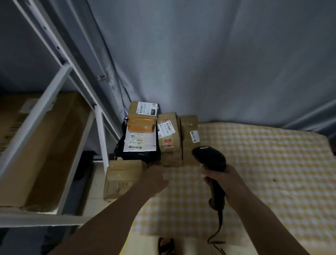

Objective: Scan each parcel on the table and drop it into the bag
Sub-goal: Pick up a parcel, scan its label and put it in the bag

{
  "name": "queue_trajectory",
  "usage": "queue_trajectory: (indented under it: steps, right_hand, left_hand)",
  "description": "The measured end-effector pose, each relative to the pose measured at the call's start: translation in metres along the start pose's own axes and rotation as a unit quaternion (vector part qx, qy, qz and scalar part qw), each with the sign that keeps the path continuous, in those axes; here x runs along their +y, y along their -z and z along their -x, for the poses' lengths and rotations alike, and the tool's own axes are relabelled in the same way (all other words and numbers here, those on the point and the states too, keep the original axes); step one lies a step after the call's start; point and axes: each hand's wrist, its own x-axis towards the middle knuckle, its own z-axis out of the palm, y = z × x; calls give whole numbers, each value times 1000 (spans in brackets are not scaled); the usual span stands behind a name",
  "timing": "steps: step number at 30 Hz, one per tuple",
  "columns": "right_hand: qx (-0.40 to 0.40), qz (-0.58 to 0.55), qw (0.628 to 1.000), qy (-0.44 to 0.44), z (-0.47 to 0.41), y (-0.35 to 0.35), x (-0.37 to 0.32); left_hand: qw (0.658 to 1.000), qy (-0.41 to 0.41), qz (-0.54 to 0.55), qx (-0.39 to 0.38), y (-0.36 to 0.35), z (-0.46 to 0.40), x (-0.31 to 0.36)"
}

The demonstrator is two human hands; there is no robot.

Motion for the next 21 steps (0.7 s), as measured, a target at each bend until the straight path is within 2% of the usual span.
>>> queue_trajectory:
  steps: [3,9,16,21]
  right_hand:
    - [-6,-3,1000,0,-14,-18,-3]
    - [10,-12,1000,-5,-58,-41,-5]
    - [-17,-12,1000,4,-116,-58,-3]
    - [-14,-37,999,-11,-154,-56,1]
  left_hand:
    - [999,7,-36,-14,13,-25,-10]
    - [998,46,33,-6,21,-70,-18]
    - [991,105,51,64,25,-112,-2]
    - [973,157,127,107,19,-158,21]
